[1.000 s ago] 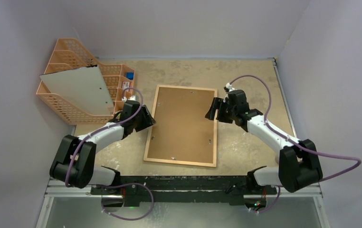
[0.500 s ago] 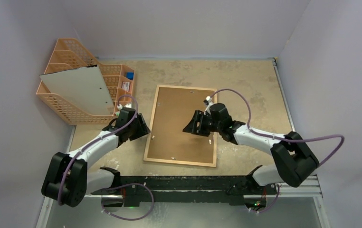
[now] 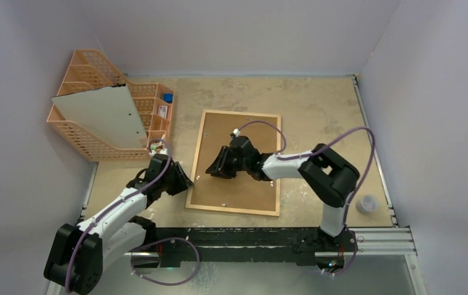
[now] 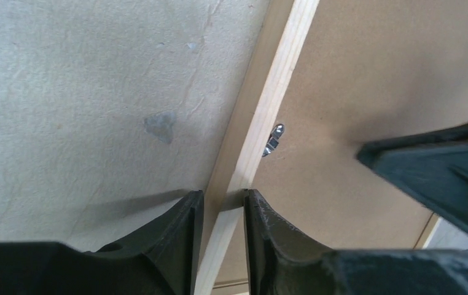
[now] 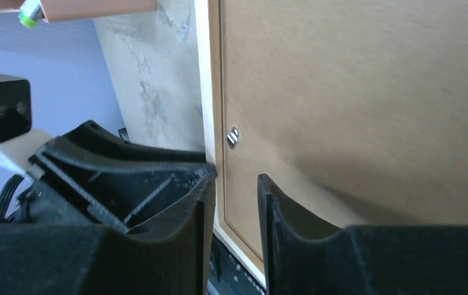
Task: Put the photo into the frame
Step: Install the photo frame at the center of the board.
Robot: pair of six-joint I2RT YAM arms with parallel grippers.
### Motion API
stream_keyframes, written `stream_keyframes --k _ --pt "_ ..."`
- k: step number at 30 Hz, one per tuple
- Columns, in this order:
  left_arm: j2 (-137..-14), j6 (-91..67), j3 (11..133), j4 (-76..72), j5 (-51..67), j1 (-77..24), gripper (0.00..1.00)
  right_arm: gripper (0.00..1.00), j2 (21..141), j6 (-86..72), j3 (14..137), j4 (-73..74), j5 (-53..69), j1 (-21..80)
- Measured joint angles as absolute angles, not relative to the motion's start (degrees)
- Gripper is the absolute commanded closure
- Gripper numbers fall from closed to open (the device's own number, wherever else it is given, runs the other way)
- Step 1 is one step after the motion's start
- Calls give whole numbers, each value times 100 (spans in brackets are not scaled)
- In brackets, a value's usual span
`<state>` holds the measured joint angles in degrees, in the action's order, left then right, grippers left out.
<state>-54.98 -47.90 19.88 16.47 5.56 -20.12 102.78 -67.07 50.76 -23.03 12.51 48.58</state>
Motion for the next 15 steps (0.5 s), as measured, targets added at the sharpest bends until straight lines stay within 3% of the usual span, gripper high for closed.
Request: stream_keyframes --k 15 --pt "-5660 -4952 2001 1446 401 -2309 81 66 11559 -7091 6226 -2340 1256 5443"
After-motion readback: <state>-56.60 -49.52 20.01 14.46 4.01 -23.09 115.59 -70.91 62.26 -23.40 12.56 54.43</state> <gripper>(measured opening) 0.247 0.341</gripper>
